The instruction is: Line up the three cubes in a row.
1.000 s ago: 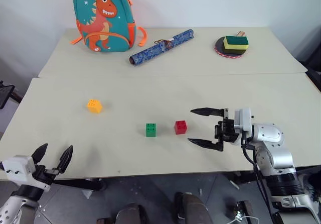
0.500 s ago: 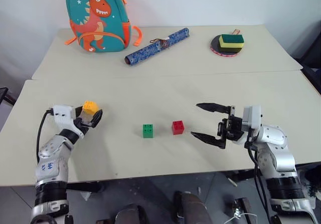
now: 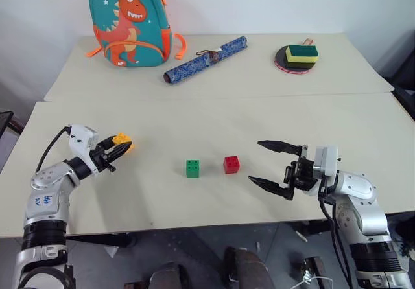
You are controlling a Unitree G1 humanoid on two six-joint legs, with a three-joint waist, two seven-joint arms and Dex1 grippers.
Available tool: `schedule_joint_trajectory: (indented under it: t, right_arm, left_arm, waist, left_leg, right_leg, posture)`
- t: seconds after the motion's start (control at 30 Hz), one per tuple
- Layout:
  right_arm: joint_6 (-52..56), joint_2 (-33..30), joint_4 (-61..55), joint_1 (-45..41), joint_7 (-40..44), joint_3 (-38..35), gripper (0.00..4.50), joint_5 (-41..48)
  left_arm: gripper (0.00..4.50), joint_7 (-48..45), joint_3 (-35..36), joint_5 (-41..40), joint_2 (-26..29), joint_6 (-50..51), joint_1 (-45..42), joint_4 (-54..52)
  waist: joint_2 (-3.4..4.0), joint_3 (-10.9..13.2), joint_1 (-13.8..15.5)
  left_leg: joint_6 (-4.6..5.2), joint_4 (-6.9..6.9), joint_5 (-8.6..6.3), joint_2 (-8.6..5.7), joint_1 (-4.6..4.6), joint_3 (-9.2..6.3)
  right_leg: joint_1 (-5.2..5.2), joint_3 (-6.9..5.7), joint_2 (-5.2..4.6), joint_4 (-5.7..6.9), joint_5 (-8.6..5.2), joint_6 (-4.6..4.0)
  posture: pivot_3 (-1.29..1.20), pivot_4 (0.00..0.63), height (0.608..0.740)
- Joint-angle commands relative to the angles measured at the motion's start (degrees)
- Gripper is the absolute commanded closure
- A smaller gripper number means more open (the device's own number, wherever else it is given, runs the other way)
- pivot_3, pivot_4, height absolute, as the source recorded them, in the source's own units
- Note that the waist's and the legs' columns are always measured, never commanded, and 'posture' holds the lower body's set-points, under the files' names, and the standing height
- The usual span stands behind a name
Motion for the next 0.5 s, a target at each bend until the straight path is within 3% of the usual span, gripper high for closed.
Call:
schedule_joint_trajectory:
  t: [0.03,0.23,0.5]
  right_arm:
    - [-0.5,-1.4,-2.9,1.0,-0.6,-2.3,0.00,1.1]
    - [-0.5,-2.0,-3.9,2.5,-1.3,-2.6,0.00,0.4]
    - [0.2,-2.8,-5.9,4.4,-2.1,-2.9,0.00,0.6]
  left_arm:
    - [3.00,-14.8,-4.7,0.0,3.0,-6.0,-1.9,0.3]
    - [3.00,-30.0,-11.4,3.0,-0.5,-25.0,-6.8,9.7]
    - [3.00,-31.8,-13.7,5.4,-3.5,-32.7,-13.2,20.5]
  waist:
    - [0.01,0.0,0.0]
    - [0.00,0.0,-0.1]
    - [0.00,0.0,-0.2]
  left_leg:
    - [-0.02,-0.01,-0.01,0.00,-0.03,0.01]
    - [-0.04,0.00,-0.03,0.00,-0.03,0.01]
    - [-0.01,0.09,-0.03,-0.01,-0.07,-0.17]
  right_leg:
    - [-0.01,-0.03,0.00,-0.02,0.00,0.00]
    - [-0.01,-0.03,0.02,-0.04,0.00,-0.01]
    - [-0.01,0.00,-0.01,-0.04,0.00,0.00]
  posture:
    - [0.00,0.150,0.740]
    - [0.00,0.150,0.740]
    - [0.00,0.150,0.740]
